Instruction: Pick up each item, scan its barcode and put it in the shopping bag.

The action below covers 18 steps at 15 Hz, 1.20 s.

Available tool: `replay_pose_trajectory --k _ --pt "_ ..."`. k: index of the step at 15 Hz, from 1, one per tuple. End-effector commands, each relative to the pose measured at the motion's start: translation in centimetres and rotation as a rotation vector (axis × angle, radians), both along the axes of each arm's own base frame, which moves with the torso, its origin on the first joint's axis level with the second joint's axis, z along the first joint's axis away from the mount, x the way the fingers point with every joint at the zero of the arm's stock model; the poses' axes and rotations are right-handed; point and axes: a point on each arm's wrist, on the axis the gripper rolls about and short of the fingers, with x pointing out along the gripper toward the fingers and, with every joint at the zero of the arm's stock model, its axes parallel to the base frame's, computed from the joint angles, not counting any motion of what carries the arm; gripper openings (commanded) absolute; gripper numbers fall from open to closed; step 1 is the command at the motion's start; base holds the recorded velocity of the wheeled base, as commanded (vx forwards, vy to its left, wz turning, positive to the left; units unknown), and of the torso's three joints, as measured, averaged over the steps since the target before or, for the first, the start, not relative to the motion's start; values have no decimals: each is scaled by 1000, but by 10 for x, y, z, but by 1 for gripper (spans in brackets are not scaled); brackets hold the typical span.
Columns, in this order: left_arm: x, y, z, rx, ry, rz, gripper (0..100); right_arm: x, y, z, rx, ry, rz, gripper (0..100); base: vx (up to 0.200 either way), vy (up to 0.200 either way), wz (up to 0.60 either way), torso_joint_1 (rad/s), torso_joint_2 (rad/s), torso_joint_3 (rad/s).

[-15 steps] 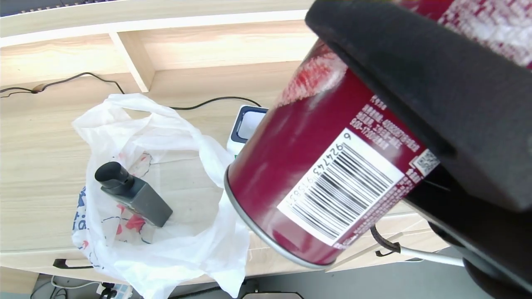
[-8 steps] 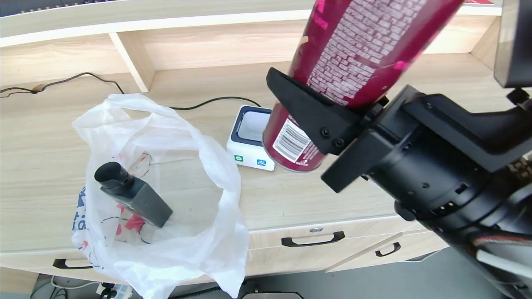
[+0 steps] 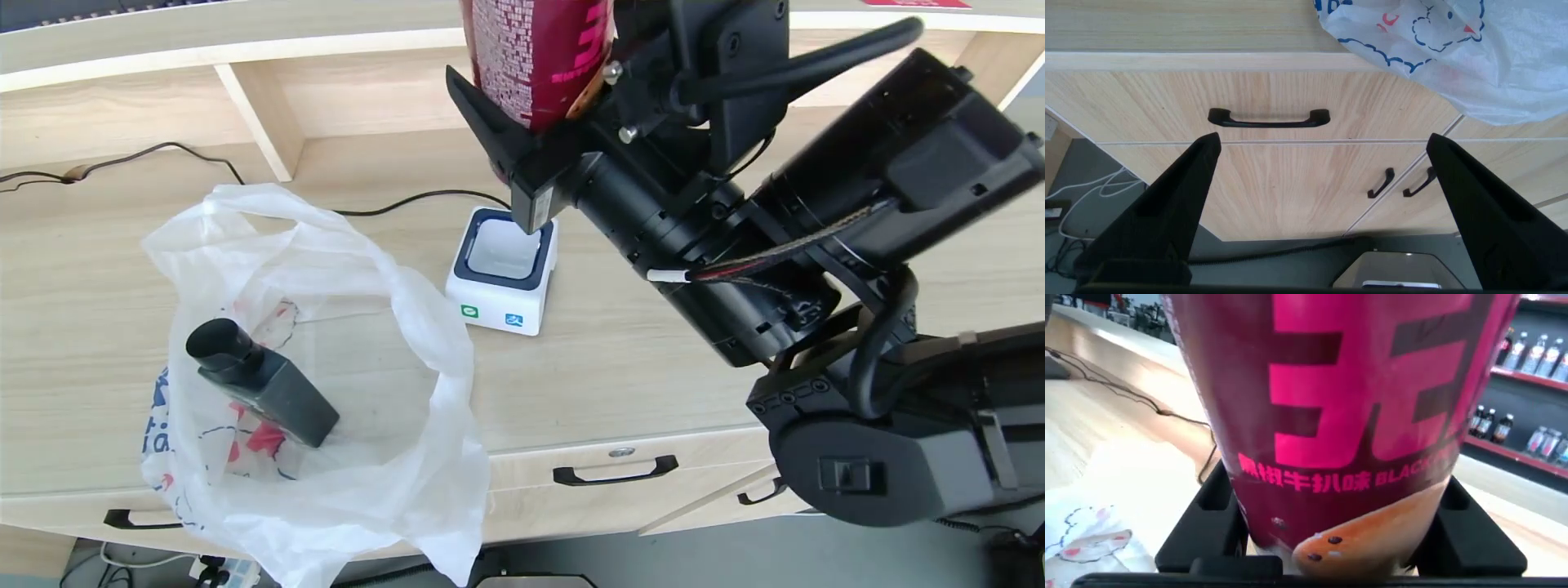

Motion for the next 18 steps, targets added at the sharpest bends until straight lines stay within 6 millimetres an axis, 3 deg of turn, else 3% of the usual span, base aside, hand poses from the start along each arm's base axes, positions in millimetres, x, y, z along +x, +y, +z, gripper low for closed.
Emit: replay_pose_trajectory --k 1,4,5,6,8,10,13,15,18 --pt "0 0 0 0 1 -2 100 5 -2 -4 1 -19 -23 0 0 0 0 0 0 0" --pt "0 0 0 1 1 0 100 1 -39 10 75 -6 -124 0 0 0 0 0 0 0" --pt "0 0 0 0 1 0 100 8 -76 -7 84 84 -229 0 0 0 0 0 0 0" --pt "0 0 0 0 1 0 100 11 -98 -21 91 166 -303 0 0 0 0 0 0 0" --pt "0 0 0 0 1 0 100 10 -111 -52 85 304 -317 0 0 0 0 0 0 0" --pt "0 0 0 0 1 0 100 10 -113 -58 93 325 -318 0 0 0 0 0 0 0" --pt "0 0 0 1 1 0 100 10 -125 -53 125 302 -341 0 0 0 600 2 2 2" --pt "0 0 0 0 1 2 100 8 -155 -66 152 356 -406 0 0 0 600 -5 2 5" --pt "0 0 0 1 1 0 100 -5 -186 -60 222 343 -467 0 0 0 600 9 10 1"
